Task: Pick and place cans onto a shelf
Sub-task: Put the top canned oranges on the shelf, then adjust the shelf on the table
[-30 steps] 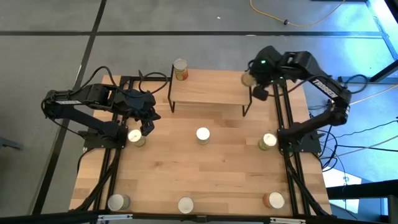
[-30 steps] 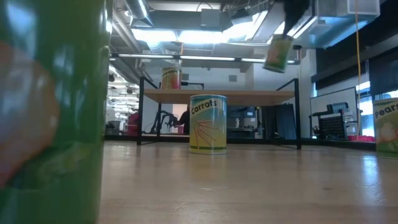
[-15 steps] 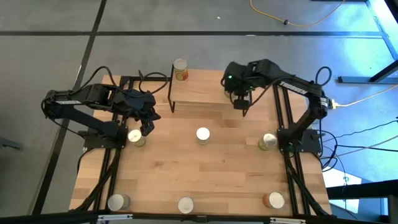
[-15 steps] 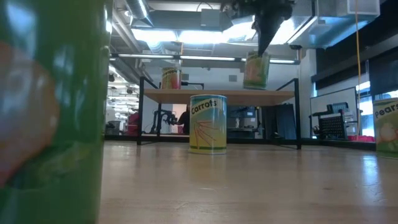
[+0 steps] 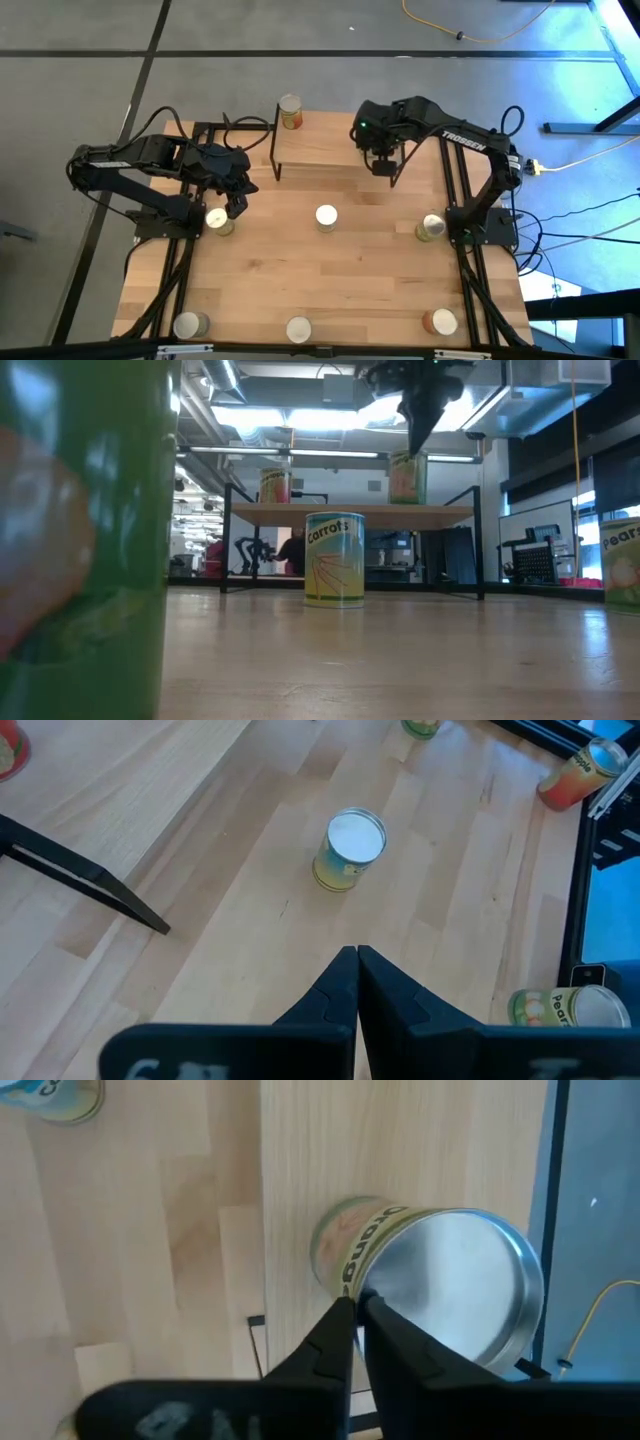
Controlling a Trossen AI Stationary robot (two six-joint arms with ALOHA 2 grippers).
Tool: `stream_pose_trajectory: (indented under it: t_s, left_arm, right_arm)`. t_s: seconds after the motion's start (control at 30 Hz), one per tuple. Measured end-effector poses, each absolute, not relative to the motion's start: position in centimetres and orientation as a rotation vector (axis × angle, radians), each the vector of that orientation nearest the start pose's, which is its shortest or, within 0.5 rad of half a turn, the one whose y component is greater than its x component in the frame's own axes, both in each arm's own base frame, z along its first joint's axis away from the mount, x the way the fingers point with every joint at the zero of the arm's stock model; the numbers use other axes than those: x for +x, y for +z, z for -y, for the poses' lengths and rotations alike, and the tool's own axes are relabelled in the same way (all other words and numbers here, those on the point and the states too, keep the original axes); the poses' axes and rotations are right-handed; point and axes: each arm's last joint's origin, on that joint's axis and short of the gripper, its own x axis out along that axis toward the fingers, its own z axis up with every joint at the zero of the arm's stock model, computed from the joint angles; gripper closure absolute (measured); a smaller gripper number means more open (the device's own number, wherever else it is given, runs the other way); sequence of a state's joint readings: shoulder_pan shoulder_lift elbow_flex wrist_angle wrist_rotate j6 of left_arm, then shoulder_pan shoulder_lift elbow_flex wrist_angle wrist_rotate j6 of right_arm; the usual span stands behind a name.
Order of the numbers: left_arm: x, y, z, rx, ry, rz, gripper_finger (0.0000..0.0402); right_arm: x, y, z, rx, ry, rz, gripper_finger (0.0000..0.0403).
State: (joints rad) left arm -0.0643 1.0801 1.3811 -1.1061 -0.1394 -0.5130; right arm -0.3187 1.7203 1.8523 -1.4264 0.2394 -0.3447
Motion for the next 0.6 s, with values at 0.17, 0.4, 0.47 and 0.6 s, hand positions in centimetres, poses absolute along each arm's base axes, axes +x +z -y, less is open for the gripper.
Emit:
stream_pose_trajectory:
  t_s: [0.17,0.4,0.47,0.6]
  left_arm:
    - [17.9,39.7,0.8,-0.405,0.268,-0.764,0.0401]
    - [17.9,39.7,0.8,-0.407,0.264,-0.765,0.0401]
    - [17.9,39.7,0.8,-0.407,0.264,-0.765,0.0401]
    - [17.9,39.7,0.8,-0.407,0.264,-0.765,0.0401]
  right_arm:
    - [30.5,36.5,10.9,-0.287,-0.263,-1.361,0.0347]
    - [30.4,37.4,10.9,-0.338,-0.292,-1.344,0.0329]
    - [30.4,38.1,10.9,-0.342,-0.301,-1.320,0.0330]
    - [30.2,40.4,10.7,-0.348,-0.330,-1.236,0.0333]
